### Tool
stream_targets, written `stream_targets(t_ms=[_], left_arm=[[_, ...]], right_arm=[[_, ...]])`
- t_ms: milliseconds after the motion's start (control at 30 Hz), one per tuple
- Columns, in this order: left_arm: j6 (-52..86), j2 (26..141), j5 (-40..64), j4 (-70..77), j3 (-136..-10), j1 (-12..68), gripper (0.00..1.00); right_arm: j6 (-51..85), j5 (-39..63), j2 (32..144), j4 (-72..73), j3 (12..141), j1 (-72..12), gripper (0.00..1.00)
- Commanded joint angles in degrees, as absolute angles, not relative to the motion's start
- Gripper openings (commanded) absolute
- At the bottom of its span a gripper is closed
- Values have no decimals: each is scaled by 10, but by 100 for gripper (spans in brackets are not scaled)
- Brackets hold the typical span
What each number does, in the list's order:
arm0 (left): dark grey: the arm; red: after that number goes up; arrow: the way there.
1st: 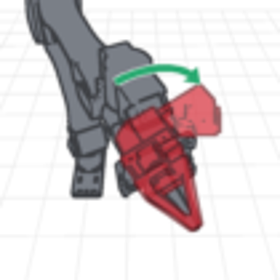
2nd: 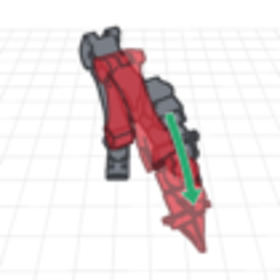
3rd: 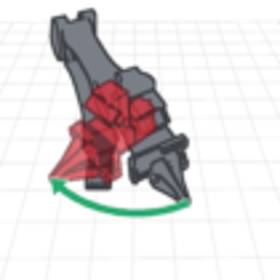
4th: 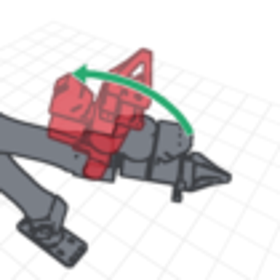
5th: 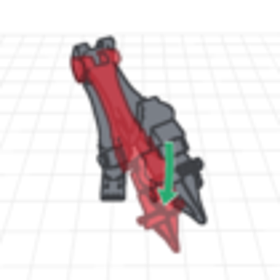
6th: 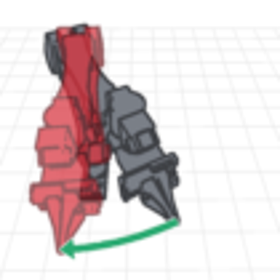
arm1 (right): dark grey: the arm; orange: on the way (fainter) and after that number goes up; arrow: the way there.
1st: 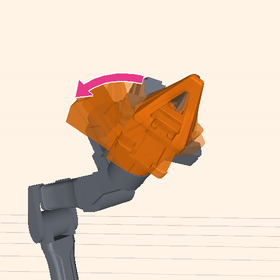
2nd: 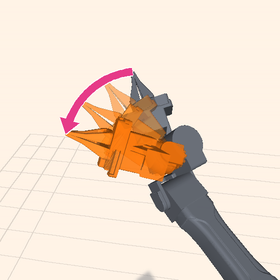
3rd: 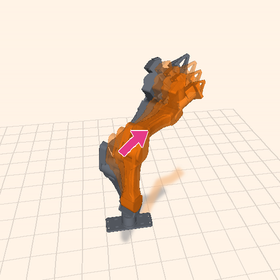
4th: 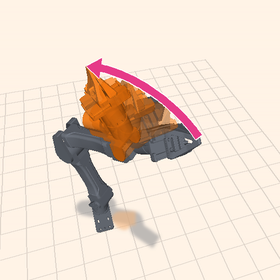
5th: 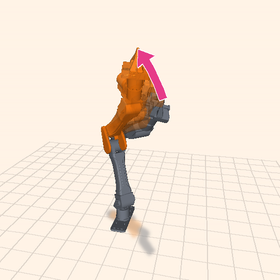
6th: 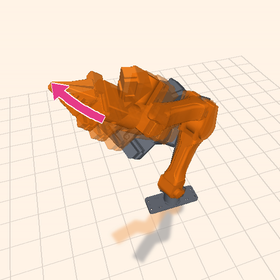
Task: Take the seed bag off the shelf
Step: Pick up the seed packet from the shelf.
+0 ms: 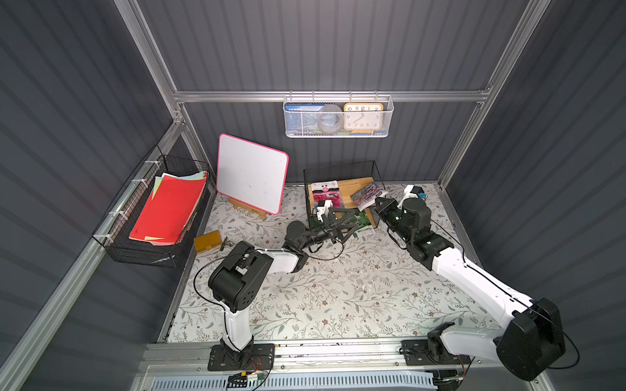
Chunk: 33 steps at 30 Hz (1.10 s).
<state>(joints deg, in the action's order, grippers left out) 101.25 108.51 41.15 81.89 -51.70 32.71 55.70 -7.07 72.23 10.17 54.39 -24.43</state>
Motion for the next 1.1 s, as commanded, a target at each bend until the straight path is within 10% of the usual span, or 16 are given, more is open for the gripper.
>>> stream_targets(t_ms=[0,1067], left_arm=[[1049,1101,399,854,-531,330,100],[1095,1197,330,883,-602,334,86]], right_arm=[[565,-60,712,122,536,-243,0],[605,-31,637,131,443,-243,0]])
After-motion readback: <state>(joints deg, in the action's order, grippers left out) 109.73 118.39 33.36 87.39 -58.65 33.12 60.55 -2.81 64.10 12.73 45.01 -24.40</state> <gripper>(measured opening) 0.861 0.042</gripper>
